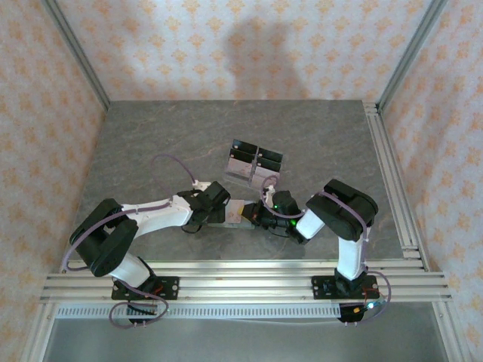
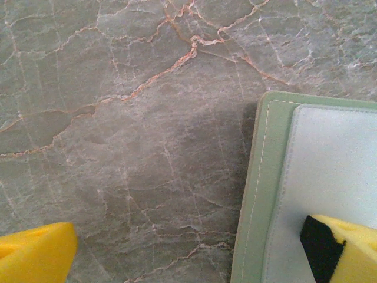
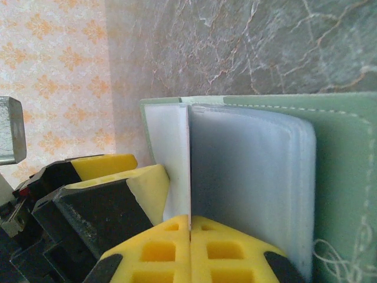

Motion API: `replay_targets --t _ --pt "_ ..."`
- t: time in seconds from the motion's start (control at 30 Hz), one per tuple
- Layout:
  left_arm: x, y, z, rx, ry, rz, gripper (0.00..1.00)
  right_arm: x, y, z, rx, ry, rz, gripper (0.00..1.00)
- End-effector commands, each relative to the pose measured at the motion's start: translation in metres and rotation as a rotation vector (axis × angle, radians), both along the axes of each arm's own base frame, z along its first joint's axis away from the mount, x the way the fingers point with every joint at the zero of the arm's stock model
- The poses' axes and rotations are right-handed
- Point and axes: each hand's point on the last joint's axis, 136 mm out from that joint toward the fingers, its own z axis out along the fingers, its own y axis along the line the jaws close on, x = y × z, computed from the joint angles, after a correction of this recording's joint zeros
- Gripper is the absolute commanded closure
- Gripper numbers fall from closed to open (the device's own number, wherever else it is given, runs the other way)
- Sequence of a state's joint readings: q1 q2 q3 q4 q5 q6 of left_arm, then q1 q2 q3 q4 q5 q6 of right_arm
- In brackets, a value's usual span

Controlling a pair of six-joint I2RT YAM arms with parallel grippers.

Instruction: Put the credit cards into the card holder

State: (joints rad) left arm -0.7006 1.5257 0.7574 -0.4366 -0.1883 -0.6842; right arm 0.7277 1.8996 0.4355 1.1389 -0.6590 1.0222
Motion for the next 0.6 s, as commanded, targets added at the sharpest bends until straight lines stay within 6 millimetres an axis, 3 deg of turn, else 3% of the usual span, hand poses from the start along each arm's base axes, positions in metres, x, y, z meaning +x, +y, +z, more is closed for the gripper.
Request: replay_targets --t 0.0,0.57 --pt "-0.0120 0.0134 -0.0116 0.071 0.039 0.008 0.00 -0.0045 0.0037 -0.0021 0.004 0.006 0.019 1.00" --pt "-0.0126 0.0126 -0.0123 0.063 0.040 0.010 0.00 -0.0011 0.0090 -0.0008 -0.096 -0.006 0.054 1.00"
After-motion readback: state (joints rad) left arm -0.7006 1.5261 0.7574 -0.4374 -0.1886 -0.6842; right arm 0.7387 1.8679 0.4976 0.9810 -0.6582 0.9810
